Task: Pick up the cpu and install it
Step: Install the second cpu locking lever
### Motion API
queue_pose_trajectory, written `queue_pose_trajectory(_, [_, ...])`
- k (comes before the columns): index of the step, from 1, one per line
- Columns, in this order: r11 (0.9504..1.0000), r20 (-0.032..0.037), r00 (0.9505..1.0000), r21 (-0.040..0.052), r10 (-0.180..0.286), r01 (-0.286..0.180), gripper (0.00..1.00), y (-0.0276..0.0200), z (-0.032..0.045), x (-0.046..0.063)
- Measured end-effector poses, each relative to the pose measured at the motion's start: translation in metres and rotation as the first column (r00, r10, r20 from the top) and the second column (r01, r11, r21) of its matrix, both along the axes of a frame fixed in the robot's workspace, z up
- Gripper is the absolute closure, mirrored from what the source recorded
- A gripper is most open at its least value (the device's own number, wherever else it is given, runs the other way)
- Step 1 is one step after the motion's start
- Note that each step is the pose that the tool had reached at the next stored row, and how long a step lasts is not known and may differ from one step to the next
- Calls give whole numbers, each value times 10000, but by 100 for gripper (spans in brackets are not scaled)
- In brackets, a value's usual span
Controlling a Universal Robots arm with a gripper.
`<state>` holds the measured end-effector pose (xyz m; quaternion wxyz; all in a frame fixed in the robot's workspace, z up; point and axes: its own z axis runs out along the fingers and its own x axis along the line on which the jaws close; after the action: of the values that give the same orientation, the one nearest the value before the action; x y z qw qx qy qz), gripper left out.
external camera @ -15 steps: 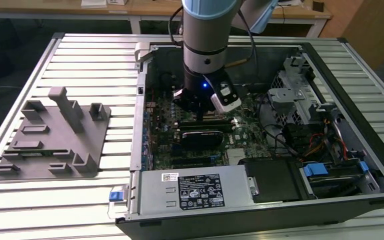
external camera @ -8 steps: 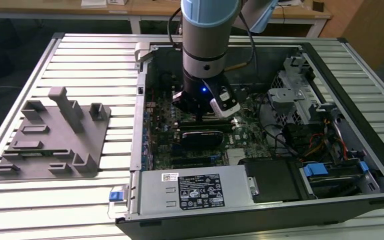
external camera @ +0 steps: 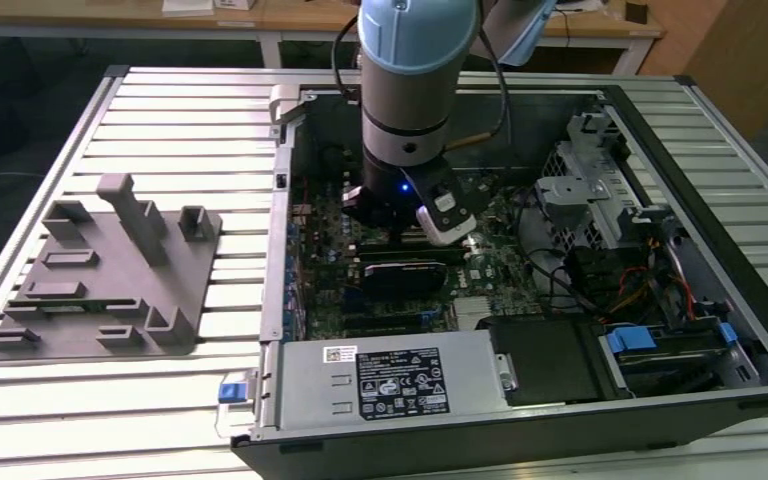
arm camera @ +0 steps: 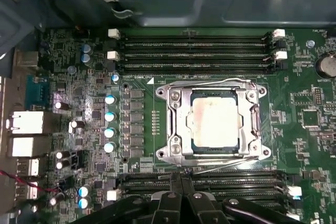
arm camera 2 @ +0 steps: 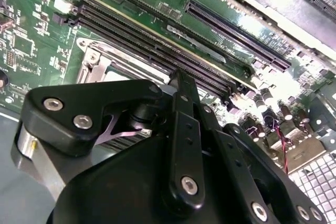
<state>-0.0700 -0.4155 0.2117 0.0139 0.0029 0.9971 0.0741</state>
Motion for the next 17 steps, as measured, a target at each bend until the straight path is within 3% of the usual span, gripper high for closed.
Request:
queue_pose_trajectory(7, [9999, 0, 10000, 156, 0, 0, 89, 0, -72, -24])
queue_pose_trajectory(12, [9991, 1, 10000, 429, 0, 0, 89, 0, -106, -56])
queue_pose_trajectory(17, [9980, 0, 10000, 627, -1, 1, 89, 0, -142, -99])
